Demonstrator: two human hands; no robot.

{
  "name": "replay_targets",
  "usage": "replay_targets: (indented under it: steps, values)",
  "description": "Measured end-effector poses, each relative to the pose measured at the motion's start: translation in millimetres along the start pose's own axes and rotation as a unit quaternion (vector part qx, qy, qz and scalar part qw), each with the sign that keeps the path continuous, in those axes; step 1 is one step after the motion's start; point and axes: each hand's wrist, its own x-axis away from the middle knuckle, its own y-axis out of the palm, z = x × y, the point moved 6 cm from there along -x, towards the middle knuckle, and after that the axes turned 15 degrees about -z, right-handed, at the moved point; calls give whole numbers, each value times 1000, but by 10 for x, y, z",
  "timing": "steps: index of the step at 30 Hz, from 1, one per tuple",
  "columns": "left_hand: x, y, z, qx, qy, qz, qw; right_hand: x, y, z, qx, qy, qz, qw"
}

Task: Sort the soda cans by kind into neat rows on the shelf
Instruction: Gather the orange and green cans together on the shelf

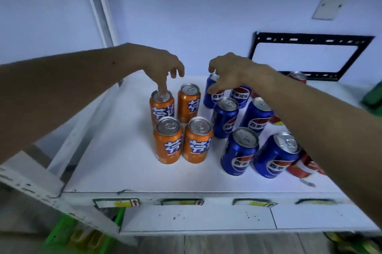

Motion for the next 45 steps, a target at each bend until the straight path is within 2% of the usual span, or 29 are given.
replay_targets:
  steps: [3,7,12,18,25,31,35,37,41,45]
  values:
    - [12,-369,248,1,32,38,999,346,-96,377,1,26,27,999]
    - [-45,-895,967,1,106,88,990,864,-105,1114,9,83,52,995]
    - [-236,-1452,2289,-36,184,114,976,1722,75,2325,22,174,62,983]
    - [-523,-1959,4145,-30,262,140,954,2827,484,3930,17,278,37,960]
    - [-1206,-2316,5838,-23,323,140,936,3447,1033,5545,-8,321,23,947]
    - [-2030,-2595,6744,-27,337,138,931,3463,1504,6742,-26,328,2,944]
    - [-2531,-2886,7024,21,327,160,931,3343,1761,7380,-83,311,12,947]
    - [-2819,-3009,7133,50,306,164,936,3241,1885,7688,-147,290,32,945]
    - [-3375,-3159,7296,81,251,166,950,2927,2088,8189,-207,234,45,949]
    - [-3739,-3157,7436,101,205,138,964,2689,2230,8408,-294,149,21,944]
